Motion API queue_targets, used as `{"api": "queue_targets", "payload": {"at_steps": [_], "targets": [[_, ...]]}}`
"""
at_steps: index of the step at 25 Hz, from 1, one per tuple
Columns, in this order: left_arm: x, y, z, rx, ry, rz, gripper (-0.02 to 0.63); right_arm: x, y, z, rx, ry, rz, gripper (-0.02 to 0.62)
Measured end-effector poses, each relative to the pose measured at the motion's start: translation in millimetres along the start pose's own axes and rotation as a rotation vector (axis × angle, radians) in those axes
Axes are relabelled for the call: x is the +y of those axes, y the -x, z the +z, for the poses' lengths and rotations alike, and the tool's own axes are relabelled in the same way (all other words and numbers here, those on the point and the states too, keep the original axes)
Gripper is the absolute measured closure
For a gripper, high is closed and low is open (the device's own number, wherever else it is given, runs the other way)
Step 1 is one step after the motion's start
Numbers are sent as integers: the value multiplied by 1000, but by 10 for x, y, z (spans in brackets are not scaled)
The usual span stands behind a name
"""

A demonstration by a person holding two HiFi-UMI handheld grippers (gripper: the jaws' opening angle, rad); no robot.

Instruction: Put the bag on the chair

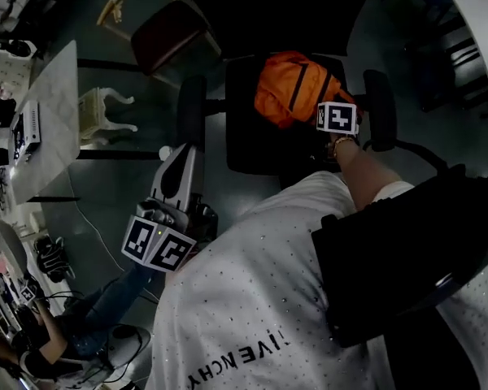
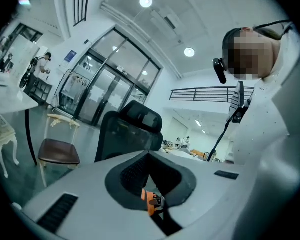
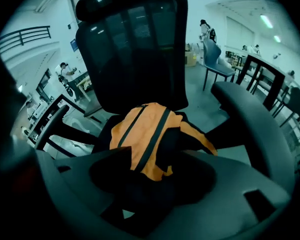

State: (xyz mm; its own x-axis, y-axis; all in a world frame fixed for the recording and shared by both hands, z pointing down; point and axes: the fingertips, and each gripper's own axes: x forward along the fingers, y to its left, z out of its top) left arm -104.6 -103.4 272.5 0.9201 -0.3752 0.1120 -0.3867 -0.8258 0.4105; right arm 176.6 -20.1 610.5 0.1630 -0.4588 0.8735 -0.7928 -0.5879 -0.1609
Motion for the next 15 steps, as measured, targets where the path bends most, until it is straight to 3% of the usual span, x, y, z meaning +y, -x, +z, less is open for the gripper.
{"api": "queue_targets", "payload": {"at_steps": [8,15], "targets": [[-289,707,256,-85,-46,21,606,-6,533,-309,-10,-113,-27,341],[-500,982,244,-112,-72,-8,606,30,796,-526,-45,-122,-3,341]]}}
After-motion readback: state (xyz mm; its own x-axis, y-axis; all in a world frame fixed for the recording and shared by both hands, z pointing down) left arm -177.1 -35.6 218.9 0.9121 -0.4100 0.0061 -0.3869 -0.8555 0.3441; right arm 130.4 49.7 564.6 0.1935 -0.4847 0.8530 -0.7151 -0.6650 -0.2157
